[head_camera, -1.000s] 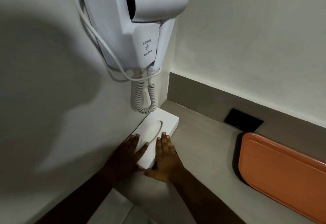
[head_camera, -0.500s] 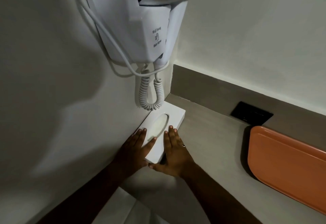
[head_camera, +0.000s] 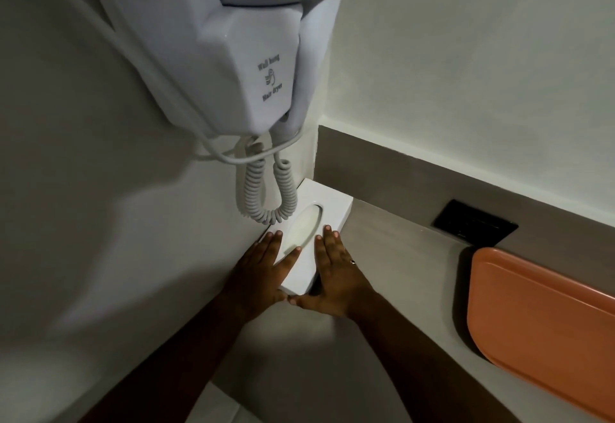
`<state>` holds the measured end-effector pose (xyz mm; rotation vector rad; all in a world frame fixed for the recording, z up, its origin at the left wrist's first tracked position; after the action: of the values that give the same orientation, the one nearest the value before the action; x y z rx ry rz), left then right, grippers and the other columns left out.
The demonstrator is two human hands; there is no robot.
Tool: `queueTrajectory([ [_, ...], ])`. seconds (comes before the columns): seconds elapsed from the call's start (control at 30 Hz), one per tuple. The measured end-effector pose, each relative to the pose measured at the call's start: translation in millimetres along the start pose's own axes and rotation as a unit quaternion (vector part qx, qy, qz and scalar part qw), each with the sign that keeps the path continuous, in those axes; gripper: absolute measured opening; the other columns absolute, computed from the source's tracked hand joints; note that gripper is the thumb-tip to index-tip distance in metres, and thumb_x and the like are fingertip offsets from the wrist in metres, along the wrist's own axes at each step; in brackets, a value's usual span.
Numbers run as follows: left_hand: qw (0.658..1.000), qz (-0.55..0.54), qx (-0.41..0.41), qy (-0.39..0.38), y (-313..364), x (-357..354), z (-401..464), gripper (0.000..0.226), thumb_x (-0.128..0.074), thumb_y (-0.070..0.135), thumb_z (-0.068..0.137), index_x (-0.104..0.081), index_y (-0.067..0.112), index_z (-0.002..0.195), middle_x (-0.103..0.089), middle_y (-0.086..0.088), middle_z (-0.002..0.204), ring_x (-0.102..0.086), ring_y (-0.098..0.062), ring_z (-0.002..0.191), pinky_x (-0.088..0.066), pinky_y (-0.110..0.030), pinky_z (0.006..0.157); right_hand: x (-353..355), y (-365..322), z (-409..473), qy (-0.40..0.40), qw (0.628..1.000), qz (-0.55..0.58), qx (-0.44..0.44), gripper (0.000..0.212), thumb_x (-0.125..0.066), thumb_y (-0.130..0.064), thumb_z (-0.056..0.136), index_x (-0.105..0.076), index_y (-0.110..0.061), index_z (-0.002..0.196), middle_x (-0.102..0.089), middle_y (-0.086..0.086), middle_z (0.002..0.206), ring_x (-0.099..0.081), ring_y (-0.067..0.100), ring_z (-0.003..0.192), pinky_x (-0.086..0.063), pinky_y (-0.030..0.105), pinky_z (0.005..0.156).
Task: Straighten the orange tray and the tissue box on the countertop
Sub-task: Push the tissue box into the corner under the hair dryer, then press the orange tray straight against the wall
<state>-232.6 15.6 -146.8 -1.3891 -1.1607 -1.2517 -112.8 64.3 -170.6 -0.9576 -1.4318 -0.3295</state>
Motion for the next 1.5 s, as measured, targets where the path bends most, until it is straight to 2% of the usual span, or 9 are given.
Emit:
queueTrajectory([
  [0.13,1.000,0.007,0.004,-0.012,0.2,-0.5,6.5,0.102,-0.084,0.049,0.066,-0.031,0.015,0.146,-0.027,-0.030,0.150,-0.028,-0.048,0.136,-0.030,-0.058,0.107,5.7,4.7,2.1,-0.023,1.000,0.000,-0.004,0.131,-0.054,-0.086,0.071,0.017,-0.012,0.153,0.033,0.008,0.156,0.026,0.026,0.146,0.008,0.043,0.120],
  [0.23,0.996,0.040,0.005,-0.073,1.6,-5.4,4.9,0.109,-0.060,0.068,0.078,0.007,0.020,0.150,0.008,-0.025,0.157,0.003,-0.043,0.144,-0.008,-0.054,0.117,16.0,11.1,-11.0,-0.053,0.998,0.021,-0.037,0.127,-0.053,-0.085,0.073,0.017,-0.016,0.153,0.027,0.009,0.161,0.022,0.027,0.149,0.009,0.049,0.121],
  [0.3,0.994,0.029,0.013,-0.104,9.0,-2.7,3.1,0.120,-0.054,0.081,0.070,0.016,0.021,0.148,0.017,-0.023,0.156,0.013,-0.042,0.143,0.001,-0.055,0.117,27.2,28.1,-31.1,-0.043,0.993,0.067,-0.088,0.124,-0.045,-0.090,0.071,0.018,-0.021,0.153,0.026,0.005,0.162,0.023,0.026,0.148,0.010,0.050,0.119],
  [0.4,0.997,-0.011,-0.034,-0.065,65.6,17.9,7.1,0.121,-0.055,0.082,0.067,0.010,0.023,0.149,0.017,-0.018,0.157,0.013,-0.040,0.143,0.002,-0.055,0.115,47.7,86.3,-98.2,0.057,0.975,0.117,-0.183,0.123,-0.021,-0.100,0.062,0.010,-0.026,0.155,0.018,0.002,0.164,0.021,0.022,0.149,0.007,0.051,0.121],
  [0.5,0.989,-0.059,-0.130,-0.036,159.7,32.8,20.6,0.110,-0.056,0.078,0.072,-0.002,0.024,0.150,0.007,-0.016,0.159,0.007,-0.037,0.145,0.000,-0.051,0.116,58.9,166.6,-194.9,0.113,0.950,0.065,-0.283,0.119,-0.009,-0.101,0.060,-0.002,-0.032,0.156,0.005,0.002,0.166,0.013,0.025,0.151,0.001,0.056,0.121],
  [0.67,0.968,-0.084,-0.219,-0.089,314.9,25.9,58.1,0.107,-0.058,0.075,0.073,-0.006,0.023,0.150,0.006,-0.015,0.160,0.009,-0.034,0.145,0.003,-0.048,0.116,66.7,282.0,-340.9,0.024,0.899,0.024,-0.436,0.128,-0.010,-0.106,0.050,0.002,-0.035,0.156,0.006,0.006,0.166,0.011,0.037,0.150,-0.002,0.066,0.116],
  [0.93,0.953,0.028,-0.205,-0.221,395.5,-34.8,77.6,0.121,-0.034,0.100,0.052,0.007,0.038,0.147,0.018,-0.016,0.158,0.018,-0.049,0.139,0.009,-0.061,0.113,27.8,319.3,-409.9,-0.130,0.886,0.054,-0.441,0.122,-0.022,-0.108,0.051,0.012,-0.046,0.151,0.025,0.003,0.162,0.017,0.040,0.148,-0.002,0.067,0.115],
  [1.1,0.963,0.028,-0.184,-0.195,404.5,-43.5,75.1,0.110,-0.014,0.100,0.056,0.011,0.041,0.146,0.017,-0.017,0.158,0.018,-0.054,0.137,0.014,-0.063,0.109,13.9,326.5,-416.5,-0.122,0.904,0.035,-0.409,0.110,-0.010,-0.104,0.057,0.018,-0.048,0.148,0.028,0.003,0.161,0.020,0.040,0.147,-0.003,0.072,0.112],
  [1.5,0.970,-0.017,-0.157,-0.187,420.2,-64.6,119.7,0.094,-0.022,0.092,0.068,0.016,0.048,0.142,0.024,-0.013,0.157,0.028,-0.057,0.130,0.006,-0.067,0.109,28.5,369.9,-393.2,-0.116,0.920,0.030,-0.373,0.114,-0.006,-0.107,0.048,0.017,-0.053,0.146,0.032,-0.001,0.160,0.028,0.038,0.145,0.009,0.075,0.108],
])
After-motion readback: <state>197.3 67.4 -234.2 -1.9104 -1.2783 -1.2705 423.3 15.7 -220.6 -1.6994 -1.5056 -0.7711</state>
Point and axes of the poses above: each hand's wrist, its own z-axis towards the middle knuckle, its own x-axis out of the back of the hand, y = z × x, the point moved 8 cm from there along z, towards the middle knuckle
